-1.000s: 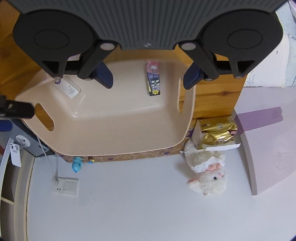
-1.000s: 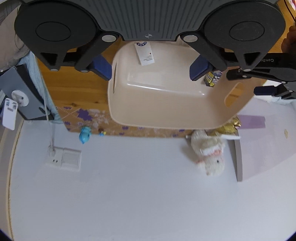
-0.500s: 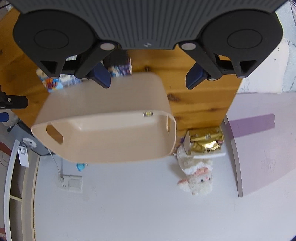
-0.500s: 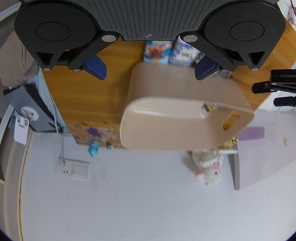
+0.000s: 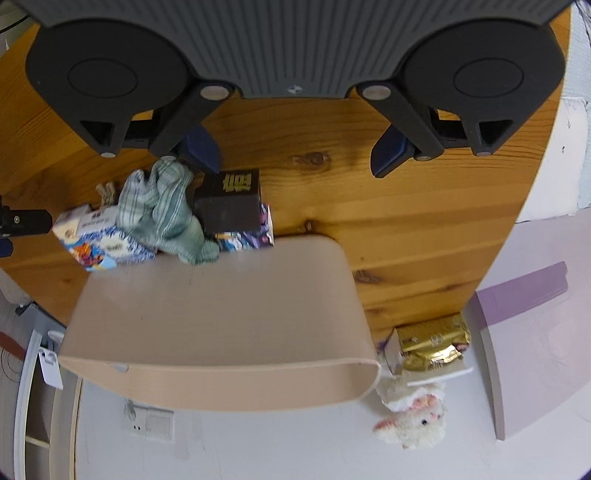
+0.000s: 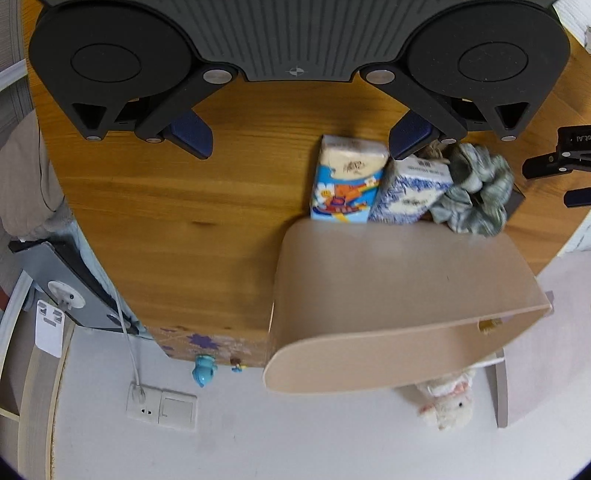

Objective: Organize objects
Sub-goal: 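Move the left gripper to the black box while the right moves to the cartoon tissue pack, then grasp the small black box with the left gripper while the right grasps the cartoon tissue pack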

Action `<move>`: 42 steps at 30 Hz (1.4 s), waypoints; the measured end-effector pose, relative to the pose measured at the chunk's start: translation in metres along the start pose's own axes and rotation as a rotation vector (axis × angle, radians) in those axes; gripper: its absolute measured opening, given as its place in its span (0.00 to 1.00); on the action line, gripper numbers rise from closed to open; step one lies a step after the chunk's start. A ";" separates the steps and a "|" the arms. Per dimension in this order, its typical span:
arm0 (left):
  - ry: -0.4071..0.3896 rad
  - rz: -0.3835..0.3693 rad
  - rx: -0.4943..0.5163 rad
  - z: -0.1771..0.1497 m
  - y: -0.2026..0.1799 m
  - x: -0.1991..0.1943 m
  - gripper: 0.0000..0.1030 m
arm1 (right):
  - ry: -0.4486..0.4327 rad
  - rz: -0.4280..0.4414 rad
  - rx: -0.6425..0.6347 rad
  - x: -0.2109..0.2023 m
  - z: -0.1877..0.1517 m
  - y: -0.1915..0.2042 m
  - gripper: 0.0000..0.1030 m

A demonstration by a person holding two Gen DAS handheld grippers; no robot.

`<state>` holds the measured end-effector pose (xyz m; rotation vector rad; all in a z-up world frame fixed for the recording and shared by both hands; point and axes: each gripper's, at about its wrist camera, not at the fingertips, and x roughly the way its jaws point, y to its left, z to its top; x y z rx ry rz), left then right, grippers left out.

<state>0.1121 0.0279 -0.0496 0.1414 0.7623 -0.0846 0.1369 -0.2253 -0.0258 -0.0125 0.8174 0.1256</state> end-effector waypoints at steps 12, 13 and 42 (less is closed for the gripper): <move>0.011 -0.060 -0.016 0.007 -0.007 0.020 0.86 | 0.016 -0.023 -0.037 0.028 -0.005 0.016 1.00; 0.008 -0.064 -0.017 0.008 -0.008 0.021 0.86 | 0.016 -0.025 -0.040 0.030 -0.005 0.017 1.00; 0.012 -0.099 -0.043 0.004 -0.009 0.022 0.49 | 0.005 0.029 -0.059 0.013 -0.008 0.019 0.41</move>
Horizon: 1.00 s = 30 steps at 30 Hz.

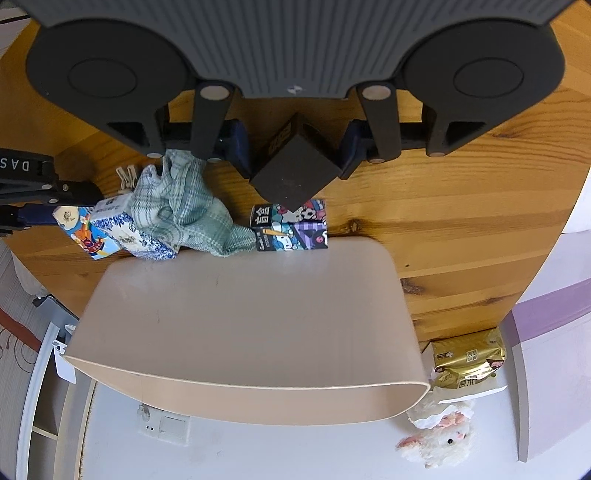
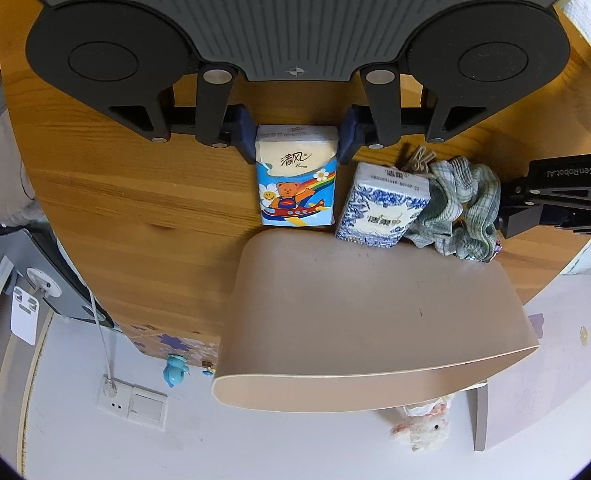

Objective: Organize objects
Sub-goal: 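Grasp the small black box with the left gripper while the right grasps the cartoon tissue pack, then lift both held items and carry them over the basket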

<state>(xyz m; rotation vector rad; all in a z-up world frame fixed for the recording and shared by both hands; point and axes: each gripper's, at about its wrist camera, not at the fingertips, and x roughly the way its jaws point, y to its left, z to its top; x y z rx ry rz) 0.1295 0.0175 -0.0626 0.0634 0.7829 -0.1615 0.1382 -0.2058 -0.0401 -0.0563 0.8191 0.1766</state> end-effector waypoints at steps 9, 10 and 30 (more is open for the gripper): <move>-0.037 0.022 0.019 -0.007 -0.002 -0.027 0.49 | -0.052 0.001 0.017 -0.037 -0.008 -0.007 0.41; -0.045 0.026 0.025 -0.007 -0.004 -0.031 0.49 | -0.060 0.001 0.017 -0.042 -0.009 -0.008 0.41; -0.232 0.063 0.100 0.021 -0.018 -0.115 0.49 | -0.301 -0.042 -0.038 -0.127 0.024 -0.016 0.41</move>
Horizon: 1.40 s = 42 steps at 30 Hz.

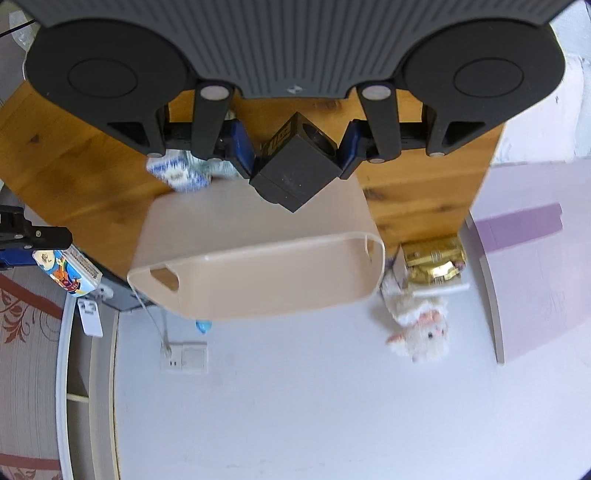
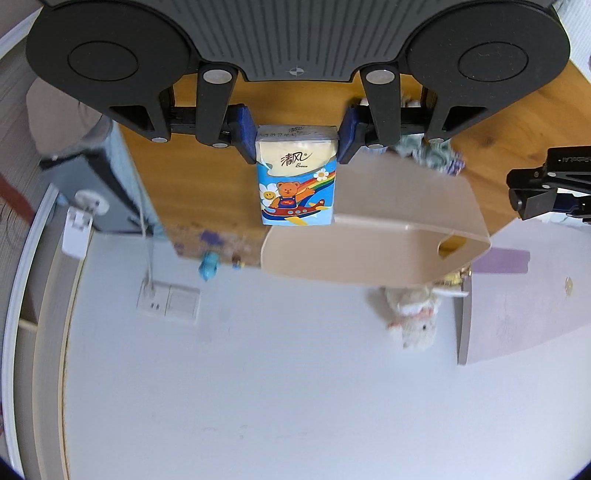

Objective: Organize objects
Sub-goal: 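Lift both held items and carry them over the basket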

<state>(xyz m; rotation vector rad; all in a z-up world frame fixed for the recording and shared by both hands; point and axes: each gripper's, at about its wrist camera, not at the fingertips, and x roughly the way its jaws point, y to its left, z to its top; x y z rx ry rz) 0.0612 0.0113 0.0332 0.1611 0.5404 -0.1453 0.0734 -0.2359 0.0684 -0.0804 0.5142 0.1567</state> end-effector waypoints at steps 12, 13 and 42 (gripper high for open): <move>-0.088 0.035 0.039 0.061 0.007 0.014 0.49 | -0.123 0.011 -0.022 0.019 0.058 0.002 0.41; -0.090 0.038 0.041 0.066 0.008 0.018 0.49 | -0.124 0.015 -0.020 0.023 0.063 0.004 0.41; 0.293 0.011 -0.008 0.089 0.007 0.193 0.49 | 0.254 0.067 -0.054 0.189 0.074 0.027 0.42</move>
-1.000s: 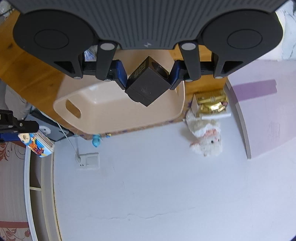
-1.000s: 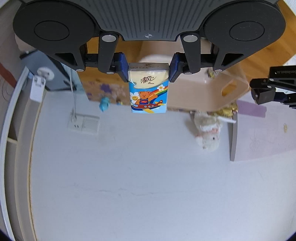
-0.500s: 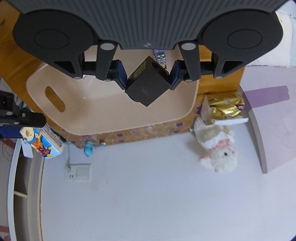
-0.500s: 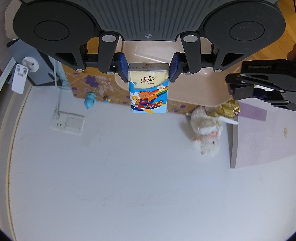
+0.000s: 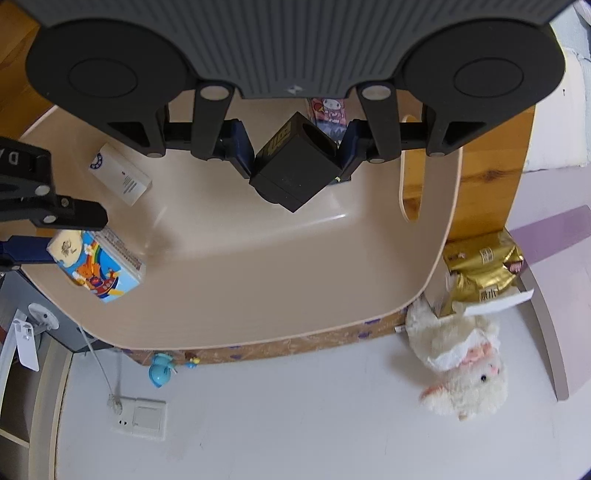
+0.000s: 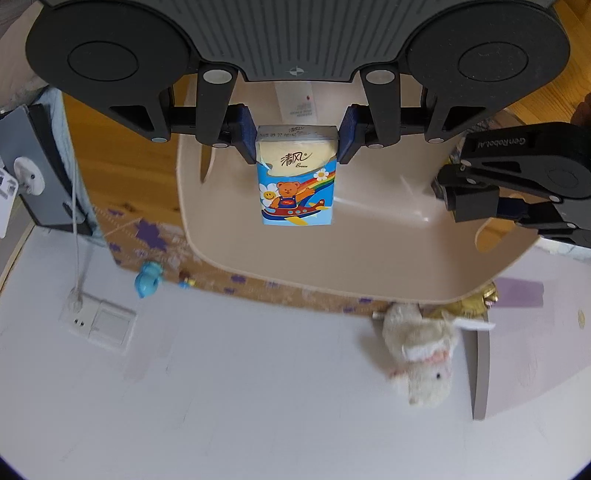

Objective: Organize objects
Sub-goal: 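Lift both held items and carry them over the basket, then open both grippers to release the items into the basket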

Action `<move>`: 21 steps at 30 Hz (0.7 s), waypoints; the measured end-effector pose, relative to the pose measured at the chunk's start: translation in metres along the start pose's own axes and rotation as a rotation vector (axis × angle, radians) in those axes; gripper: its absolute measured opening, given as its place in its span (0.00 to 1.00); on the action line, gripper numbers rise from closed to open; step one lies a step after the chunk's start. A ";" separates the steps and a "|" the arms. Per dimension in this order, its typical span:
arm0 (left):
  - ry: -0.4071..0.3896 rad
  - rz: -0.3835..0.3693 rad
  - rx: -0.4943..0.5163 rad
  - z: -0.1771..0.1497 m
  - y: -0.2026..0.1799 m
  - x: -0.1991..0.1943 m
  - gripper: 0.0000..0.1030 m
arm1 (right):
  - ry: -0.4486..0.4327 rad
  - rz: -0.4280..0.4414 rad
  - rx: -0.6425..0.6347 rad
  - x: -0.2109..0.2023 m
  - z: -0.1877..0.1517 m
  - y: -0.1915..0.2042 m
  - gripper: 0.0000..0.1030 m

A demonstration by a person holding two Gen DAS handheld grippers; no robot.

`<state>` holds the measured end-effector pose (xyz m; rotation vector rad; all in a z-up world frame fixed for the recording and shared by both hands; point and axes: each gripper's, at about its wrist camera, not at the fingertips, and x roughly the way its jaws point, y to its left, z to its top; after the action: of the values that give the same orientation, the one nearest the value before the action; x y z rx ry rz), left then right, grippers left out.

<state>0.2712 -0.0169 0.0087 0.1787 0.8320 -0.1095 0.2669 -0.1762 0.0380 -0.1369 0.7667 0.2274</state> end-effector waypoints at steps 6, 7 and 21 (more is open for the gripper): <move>-0.034 0.019 -0.025 0.000 0.004 -0.011 0.74 | -0.036 -0.020 0.008 -0.009 -0.002 0.002 0.63; -0.048 0.026 -0.027 0.000 0.004 -0.016 0.78 | -0.050 -0.018 0.014 -0.014 -0.002 0.001 0.67; -0.184 0.061 -0.028 -0.027 0.007 -0.091 0.90 | -0.168 -0.029 0.052 -0.088 -0.025 -0.003 1.00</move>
<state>0.1921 -0.0026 0.0588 0.1647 0.6435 -0.0561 0.1894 -0.1982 0.0816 -0.0781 0.6032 0.1889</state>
